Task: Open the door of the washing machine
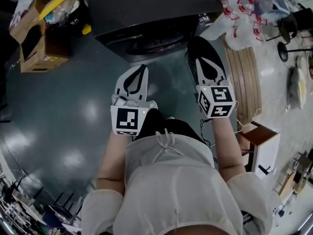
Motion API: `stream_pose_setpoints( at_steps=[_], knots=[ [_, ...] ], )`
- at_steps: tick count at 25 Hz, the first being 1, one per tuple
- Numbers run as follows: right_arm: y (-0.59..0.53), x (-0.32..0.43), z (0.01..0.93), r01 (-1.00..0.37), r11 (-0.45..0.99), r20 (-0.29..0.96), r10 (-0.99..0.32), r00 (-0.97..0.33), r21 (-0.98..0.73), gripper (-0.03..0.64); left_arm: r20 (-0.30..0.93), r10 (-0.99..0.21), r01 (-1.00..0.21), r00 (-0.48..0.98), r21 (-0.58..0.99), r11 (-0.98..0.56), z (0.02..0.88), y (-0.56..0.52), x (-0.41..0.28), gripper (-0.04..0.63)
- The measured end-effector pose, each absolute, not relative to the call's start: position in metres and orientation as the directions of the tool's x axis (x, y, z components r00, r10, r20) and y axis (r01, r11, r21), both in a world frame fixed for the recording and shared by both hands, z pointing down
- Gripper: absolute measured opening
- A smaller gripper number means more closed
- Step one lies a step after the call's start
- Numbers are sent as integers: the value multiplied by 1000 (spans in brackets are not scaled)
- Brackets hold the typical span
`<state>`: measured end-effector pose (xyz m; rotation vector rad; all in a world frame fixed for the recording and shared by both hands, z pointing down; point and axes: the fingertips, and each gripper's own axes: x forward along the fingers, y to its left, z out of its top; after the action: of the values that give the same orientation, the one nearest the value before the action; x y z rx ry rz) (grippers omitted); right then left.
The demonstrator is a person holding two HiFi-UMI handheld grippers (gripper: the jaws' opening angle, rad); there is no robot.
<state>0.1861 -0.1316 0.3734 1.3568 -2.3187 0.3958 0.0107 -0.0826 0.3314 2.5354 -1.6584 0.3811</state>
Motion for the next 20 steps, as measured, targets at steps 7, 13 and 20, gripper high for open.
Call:
stream_pose_setpoints(
  at_steps=[7,13,20],
  knots=[
    [-140,103,313,-808,588,365,-746,-556,-30,6,191,-944,-948,270,-120,-295,280,-70,-76,21],
    [-136,53,270,-764,645,270,-734,-623,-8,5,193,-959,-961,206,-147,-236,252,-58,-131,21],
    [-127,30,230,-738,674,173,-731,-661,26,5,111,-980,-968,163,-176,-181,217,-46,-160,21]
  ],
)
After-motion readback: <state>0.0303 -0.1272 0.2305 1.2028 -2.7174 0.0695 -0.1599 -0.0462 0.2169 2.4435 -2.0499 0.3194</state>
